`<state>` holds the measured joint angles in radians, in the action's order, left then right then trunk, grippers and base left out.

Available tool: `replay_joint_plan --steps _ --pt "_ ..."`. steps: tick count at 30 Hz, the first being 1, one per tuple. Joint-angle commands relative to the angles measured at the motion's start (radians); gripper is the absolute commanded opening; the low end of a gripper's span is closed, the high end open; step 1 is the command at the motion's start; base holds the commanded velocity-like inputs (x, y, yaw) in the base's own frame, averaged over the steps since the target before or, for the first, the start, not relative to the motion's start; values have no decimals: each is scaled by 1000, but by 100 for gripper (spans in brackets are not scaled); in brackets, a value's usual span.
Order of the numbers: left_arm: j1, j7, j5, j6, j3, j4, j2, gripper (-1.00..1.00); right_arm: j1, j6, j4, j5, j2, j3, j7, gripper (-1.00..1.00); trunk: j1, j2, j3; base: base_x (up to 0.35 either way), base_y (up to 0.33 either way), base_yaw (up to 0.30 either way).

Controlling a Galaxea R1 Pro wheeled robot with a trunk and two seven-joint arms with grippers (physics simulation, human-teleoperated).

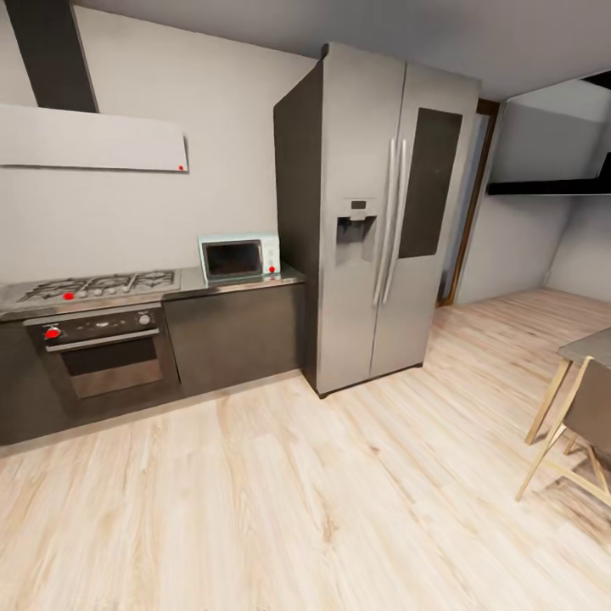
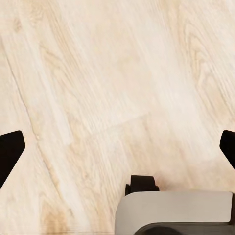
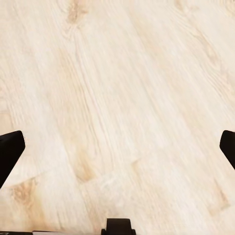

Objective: In the kitchen, take the Vidalia onion out of the sink, dice it on the chopping board with the paring knife, put the diced onion into the bowl on the countertop, then place both the paring knife and the chopping board into the sink.

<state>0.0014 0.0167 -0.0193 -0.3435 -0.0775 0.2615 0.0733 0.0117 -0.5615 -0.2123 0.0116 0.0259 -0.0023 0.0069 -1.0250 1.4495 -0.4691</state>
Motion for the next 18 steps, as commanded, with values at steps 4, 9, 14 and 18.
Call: replay_joint_plan --steps 4,9,14,18 --pt "0 2 -2 -1 -5 1 -1 100 1 -3 1 1 0 0 1 100 0 0 -1 0 0 263" --pt "0 2 -2 -1 -5 -14 -1 100 1 -3 1 1 0 -1 1 100 0 0 -1 0 0 263" --pt "0 2 -2 -2 -5 -17 0 100 1 -3 1 1 0 -1 1 100 0 0 -1 0 0 263" --pt "0 2 -2 -27 -4 -18 1 100 1 -3 1 1 0 -1 1 100 0 0 -1 0 0 263"
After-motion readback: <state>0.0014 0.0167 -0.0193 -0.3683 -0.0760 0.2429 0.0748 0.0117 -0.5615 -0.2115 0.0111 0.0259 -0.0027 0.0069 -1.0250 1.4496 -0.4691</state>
